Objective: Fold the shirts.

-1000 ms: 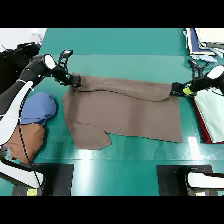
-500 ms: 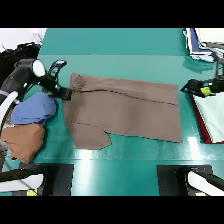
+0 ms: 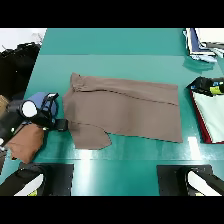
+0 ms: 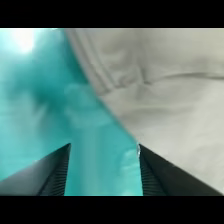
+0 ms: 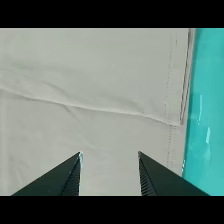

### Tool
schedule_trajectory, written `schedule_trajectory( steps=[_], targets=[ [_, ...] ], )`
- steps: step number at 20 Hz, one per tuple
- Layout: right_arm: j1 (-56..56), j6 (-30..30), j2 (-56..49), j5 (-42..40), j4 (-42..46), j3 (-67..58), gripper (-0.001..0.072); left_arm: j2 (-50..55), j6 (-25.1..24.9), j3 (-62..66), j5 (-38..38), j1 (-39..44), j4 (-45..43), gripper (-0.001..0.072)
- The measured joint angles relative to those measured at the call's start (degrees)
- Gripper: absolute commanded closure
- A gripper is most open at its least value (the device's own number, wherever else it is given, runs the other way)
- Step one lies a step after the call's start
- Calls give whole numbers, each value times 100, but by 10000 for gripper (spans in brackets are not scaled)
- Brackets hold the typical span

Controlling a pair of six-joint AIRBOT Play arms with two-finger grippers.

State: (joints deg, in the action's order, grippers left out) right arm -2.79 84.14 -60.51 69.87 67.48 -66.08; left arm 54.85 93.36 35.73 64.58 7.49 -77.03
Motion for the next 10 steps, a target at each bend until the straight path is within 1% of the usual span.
schedule_trajectory(
  steps=[4, 8, 9, 10],
  targets=[
    [201, 2, 9, 13, -37, 0, 301, -162, 87, -568, -629, 0, 662, 209],
    [332, 2, 13, -11, -48, 0, 301, -205, 85, -817, -1172, -4, 1318, 211],
    [337, 2, 22, 0, -48, 0, 301, -210, 79, -846, -1246, -4, 1384, 371],
    [330, 2, 26, 37, -39, 0, 301, -208, 61, -872, -1314, -4, 1414, 655]
  ],
)
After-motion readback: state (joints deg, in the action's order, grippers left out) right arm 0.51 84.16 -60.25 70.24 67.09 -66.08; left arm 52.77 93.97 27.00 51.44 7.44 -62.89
